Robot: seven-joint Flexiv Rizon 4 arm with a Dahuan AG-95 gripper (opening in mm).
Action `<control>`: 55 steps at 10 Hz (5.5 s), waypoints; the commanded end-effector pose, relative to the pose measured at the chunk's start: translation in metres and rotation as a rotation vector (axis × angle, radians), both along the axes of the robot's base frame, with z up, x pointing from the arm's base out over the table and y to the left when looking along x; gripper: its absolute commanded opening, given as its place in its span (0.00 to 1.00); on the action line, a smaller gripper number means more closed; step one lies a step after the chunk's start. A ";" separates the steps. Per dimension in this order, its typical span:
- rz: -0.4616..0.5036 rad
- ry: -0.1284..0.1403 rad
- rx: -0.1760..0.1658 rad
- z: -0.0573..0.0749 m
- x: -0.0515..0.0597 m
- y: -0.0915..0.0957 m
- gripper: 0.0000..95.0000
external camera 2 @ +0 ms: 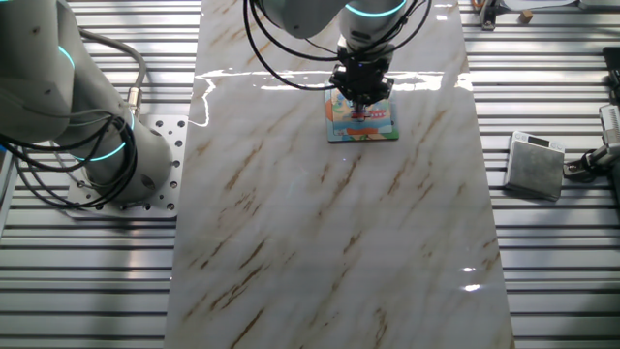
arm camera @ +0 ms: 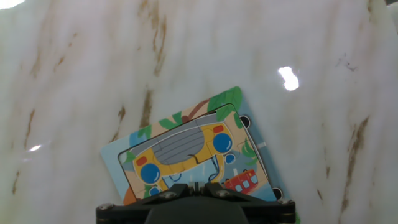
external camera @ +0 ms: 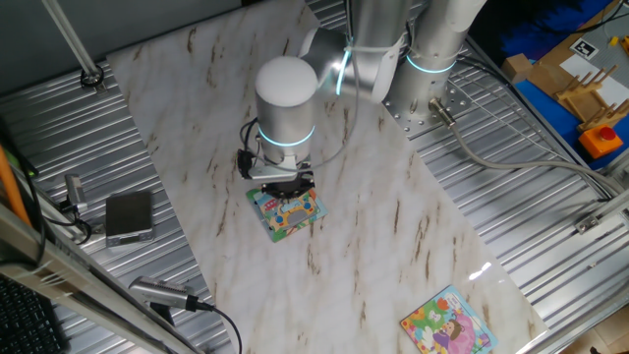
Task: Assemble one piece of a puzzle
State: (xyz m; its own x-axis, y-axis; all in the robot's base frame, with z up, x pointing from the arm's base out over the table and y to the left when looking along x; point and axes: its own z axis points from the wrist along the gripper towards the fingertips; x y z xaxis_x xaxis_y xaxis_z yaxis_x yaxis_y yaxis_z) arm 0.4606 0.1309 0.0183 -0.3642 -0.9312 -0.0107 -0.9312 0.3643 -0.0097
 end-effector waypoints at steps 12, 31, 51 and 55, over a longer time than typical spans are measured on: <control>-0.075 0.051 -0.002 -0.002 0.003 0.012 0.00; -0.043 0.045 -0.011 0.003 -0.002 -0.004 0.00; 0.018 0.038 -0.002 -0.009 -0.006 -0.033 0.00; 0.020 0.041 -0.006 -0.009 -0.007 -0.036 0.00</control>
State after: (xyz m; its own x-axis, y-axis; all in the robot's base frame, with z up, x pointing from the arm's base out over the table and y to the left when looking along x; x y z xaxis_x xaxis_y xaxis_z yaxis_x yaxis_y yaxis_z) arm 0.4542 0.0945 0.0111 -0.3451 -0.9385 0.0086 -0.9382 0.3452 0.0259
